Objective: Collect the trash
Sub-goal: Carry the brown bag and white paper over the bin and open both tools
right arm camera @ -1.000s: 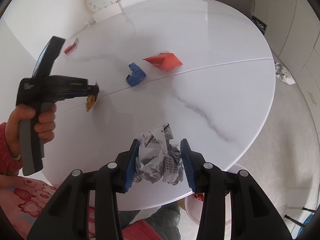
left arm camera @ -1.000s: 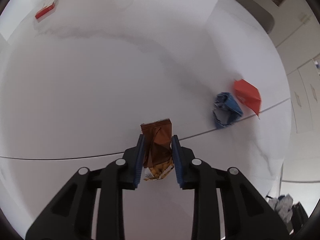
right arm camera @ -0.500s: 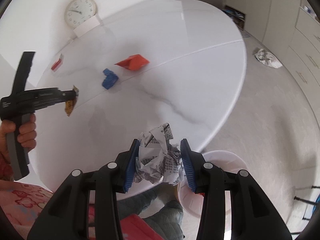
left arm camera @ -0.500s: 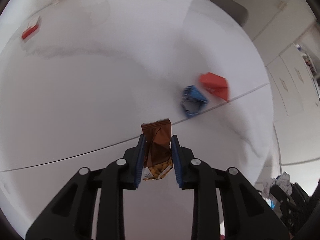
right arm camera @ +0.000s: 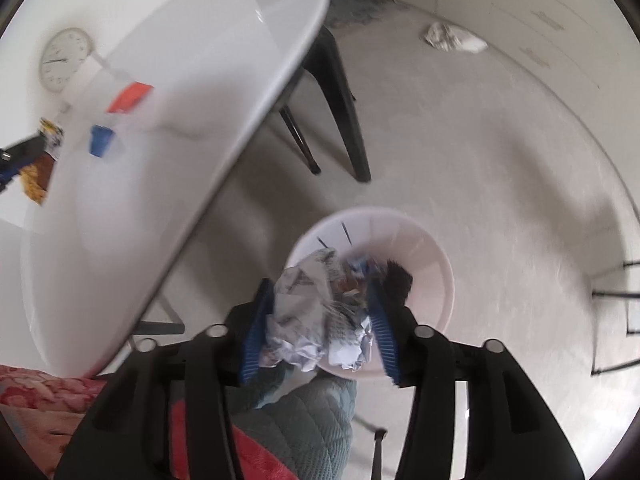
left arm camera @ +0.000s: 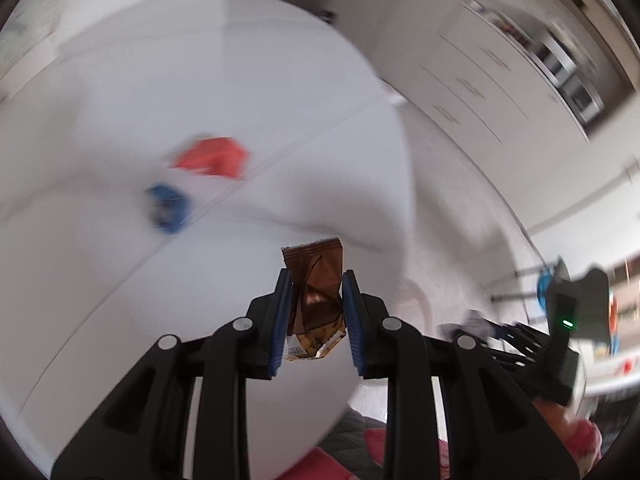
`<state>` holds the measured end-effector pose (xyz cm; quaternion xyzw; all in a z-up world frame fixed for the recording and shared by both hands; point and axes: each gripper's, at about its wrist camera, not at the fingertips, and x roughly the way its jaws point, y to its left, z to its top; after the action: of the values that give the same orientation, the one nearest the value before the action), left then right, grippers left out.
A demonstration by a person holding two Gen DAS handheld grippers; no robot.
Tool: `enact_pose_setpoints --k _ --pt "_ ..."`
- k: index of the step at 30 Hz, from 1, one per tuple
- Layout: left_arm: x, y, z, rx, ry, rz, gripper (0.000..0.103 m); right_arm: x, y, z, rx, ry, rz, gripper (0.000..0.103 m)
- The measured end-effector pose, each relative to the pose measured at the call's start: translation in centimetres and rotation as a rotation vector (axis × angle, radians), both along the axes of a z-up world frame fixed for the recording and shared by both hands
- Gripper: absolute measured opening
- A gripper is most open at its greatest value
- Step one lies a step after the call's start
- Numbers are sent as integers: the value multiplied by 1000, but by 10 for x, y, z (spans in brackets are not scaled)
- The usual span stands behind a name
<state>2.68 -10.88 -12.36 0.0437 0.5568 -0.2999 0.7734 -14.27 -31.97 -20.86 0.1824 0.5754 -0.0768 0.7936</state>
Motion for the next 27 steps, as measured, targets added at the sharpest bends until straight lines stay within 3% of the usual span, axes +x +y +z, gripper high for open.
enact_pose_setpoints --k 3,6,19,21,23,25,27 --pt "-19 -29 -1 8 5 -98 26 -9 -7 -8 -18 30 -38 87" --pt "-37 -62 -5 16 7 -190 26 -21 -15 -8 -42 30 -74 99" --pt "-97 -158 -17 45 42 -437 28 -77 -75 -8 -58 58 -235 100" --pt "-101 -164 -17 52 44 -457 45 -81 -79 -7 -57 56 -246 100" --pt "-104 -170 -16 53 31 -467 77 -84 -82 -7 -60 52 -253 100" --pt "-107 -172 -12 43 13 -479 87 -84 -82 -7 -62 52 -258 100" --pt "-112 -176 -10 38 2 -488 92 -84 -82 -8 -61 52 -260 100"
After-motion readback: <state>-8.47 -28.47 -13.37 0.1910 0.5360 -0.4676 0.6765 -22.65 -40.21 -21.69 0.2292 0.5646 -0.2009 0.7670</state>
